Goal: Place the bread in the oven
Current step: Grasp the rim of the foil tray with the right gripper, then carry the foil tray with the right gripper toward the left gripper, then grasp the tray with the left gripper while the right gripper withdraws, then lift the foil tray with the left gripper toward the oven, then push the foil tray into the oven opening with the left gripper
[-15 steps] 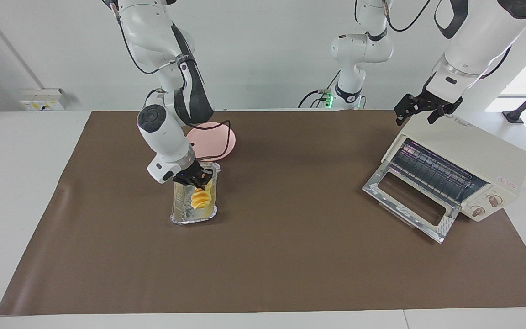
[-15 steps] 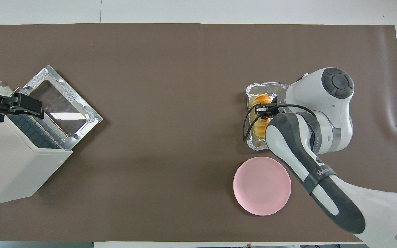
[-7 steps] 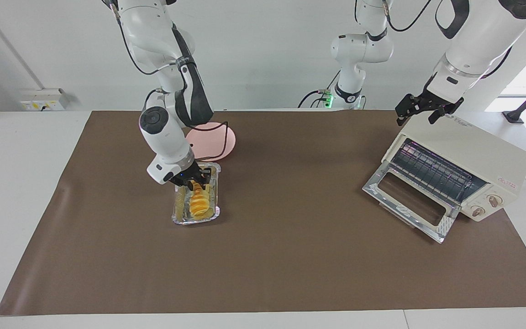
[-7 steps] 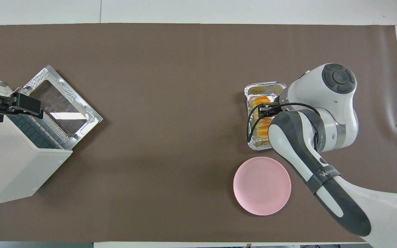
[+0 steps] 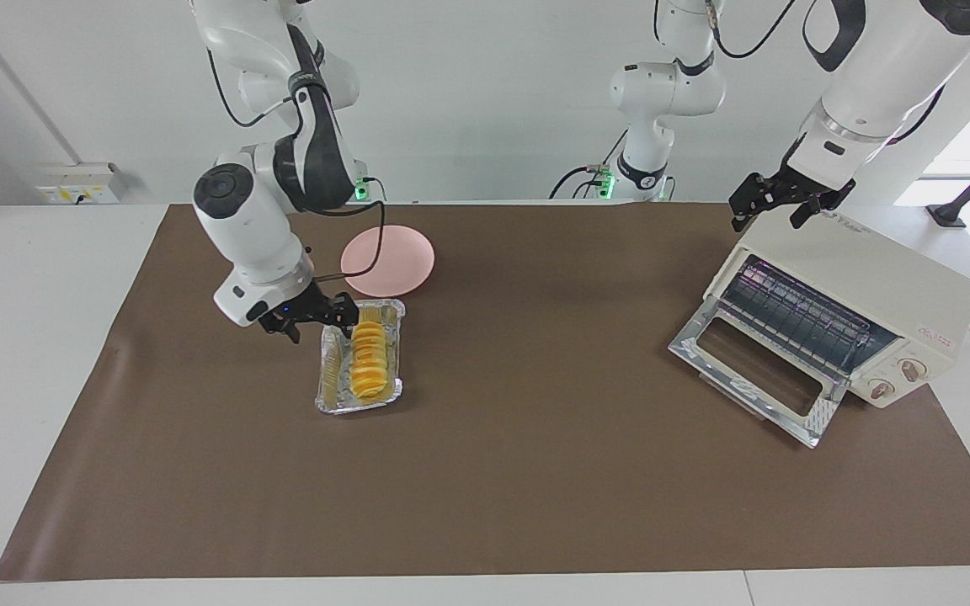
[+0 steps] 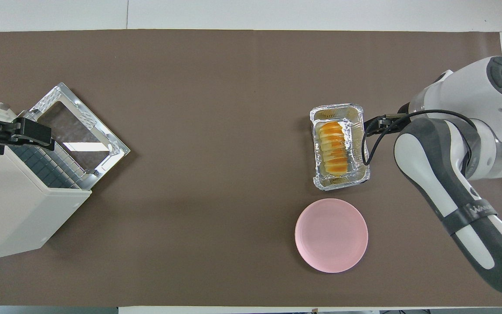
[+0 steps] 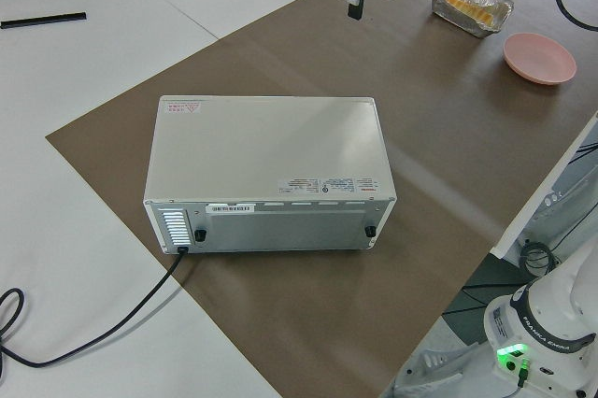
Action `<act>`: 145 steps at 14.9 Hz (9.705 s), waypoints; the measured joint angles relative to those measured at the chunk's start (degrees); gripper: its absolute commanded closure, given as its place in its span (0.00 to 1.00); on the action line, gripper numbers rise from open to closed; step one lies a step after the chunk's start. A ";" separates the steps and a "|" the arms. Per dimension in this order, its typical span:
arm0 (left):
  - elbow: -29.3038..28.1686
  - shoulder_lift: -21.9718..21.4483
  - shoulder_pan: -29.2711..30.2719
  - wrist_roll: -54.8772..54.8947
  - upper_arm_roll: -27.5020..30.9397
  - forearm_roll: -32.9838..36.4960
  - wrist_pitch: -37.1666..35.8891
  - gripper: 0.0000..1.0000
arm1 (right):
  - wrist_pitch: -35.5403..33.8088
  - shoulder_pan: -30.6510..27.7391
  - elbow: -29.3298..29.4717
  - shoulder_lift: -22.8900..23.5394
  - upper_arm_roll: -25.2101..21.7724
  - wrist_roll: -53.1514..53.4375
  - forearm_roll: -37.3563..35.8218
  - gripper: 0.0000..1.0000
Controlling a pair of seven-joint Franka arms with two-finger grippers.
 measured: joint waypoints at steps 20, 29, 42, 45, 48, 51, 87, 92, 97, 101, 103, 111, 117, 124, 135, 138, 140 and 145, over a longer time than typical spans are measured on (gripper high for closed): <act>0.00 -0.01 -0.06 0.00 -0.14 0.00 -0.01 0.00 | 10.15 0.17 -8.32 3.62 0.73 0.02 6.61 1.00; 0.00 -0.03 -0.06 0.00 -0.16 0.00 -0.20 0.00 | 7.38 0.16 -4.54 3.09 1.78 0.27 6.84 1.00; 0.00 -0.13 -0.05 0.00 -0.10 0.00 -0.31 0.00 | 6.29 21.93 25.30 19.64 5.57 31.76 6.89 1.00; -0.01 -0.13 0.01 0.00 0.04 0.00 -0.31 0.00 | 10.42 24.68 28.70 25.69 5.58 36.02 6.89 1.00; -0.17 -0.13 0.03 0.00 0.12 0.00 -0.28 0.00 | 11.36 27.86 32.13 29.05 5.55 40.05 6.87 1.00; -0.33 -0.14 0.03 0.00 0.13 0.00 0.03 0.00 | 14.67 29.38 32.72 30.45 5.50 40.89 6.49 0.23; 6.40 30.73 -25.59 -23.36 0.82 2.01 26.44 0.00 | -28.40 -2.81 9.57 -15.94 3.46 2.90 -4.82 0.00; 5.50 31.76 -25.59 -24.66 0.86 2.02 27.31 0.00 | -30.44 -4.52 9.59 -15.94 3.38 2.90 -4.83 0.00; 4.06 32.31 -25.66 -26.93 0.76 2.02 28.98 0.16 | -32.10 -5.42 9.65 -15.95 3.33 2.90 -4.83 0.00; 3.00 32.39 -25.77 -28.41 0.75 2.02 30.24 0.60 | -32.69 -6.72 9.80 -15.95 3.31 2.90 -4.83 0.00; 2.81 32.39 -25.81 -30.10 0.74 2.02 30.34 1.00 | -32.69 -6.77 9.83 -15.95 3.32 2.90 -4.83 0.00; 5.26 32.37 -25.80 -31.99 0.99 1.62 24.52 1.00 | -32.69 -6.68 9.88 -15.96 3.55 2.90 -4.83 0.00; 15.14 31.89 -23.11 -32.45 7.22 0.65 15.66 1.00 | -32.69 -6.68 9.89 -15.96 3.55 2.90 -4.83 0.00; 18.31 31.45 -19.11 -32.36 15.88 -0.01 13.42 1.00 | -32.69 -6.68 9.89 -15.96 3.55 2.90 -4.83 0.00; 15.95 31.42 -13.52 -31.57 18.43 1.37 3.16 1.00 | -32.69 -6.68 9.89 -15.96 3.55 2.90 -4.83 0.00; 13.16 30.64 -13.44 -31.49 18.93 2.87 2.94 1.00 | -32.69 -6.68 9.89 -15.96 3.55 2.90 -4.83 0.00; 11.05 29.91 -13.43 -31.49 19.39 3.06 2.93 1.00 | -32.69 -6.68 9.89 -15.96 3.55 2.90 -4.83 0.00; 8.04 28.44 -13.40 -31.49 20.23 4.30 2.99 1.00 | -32.69 -6.68 9.89 -15.96 3.55 2.90 -4.83 0.00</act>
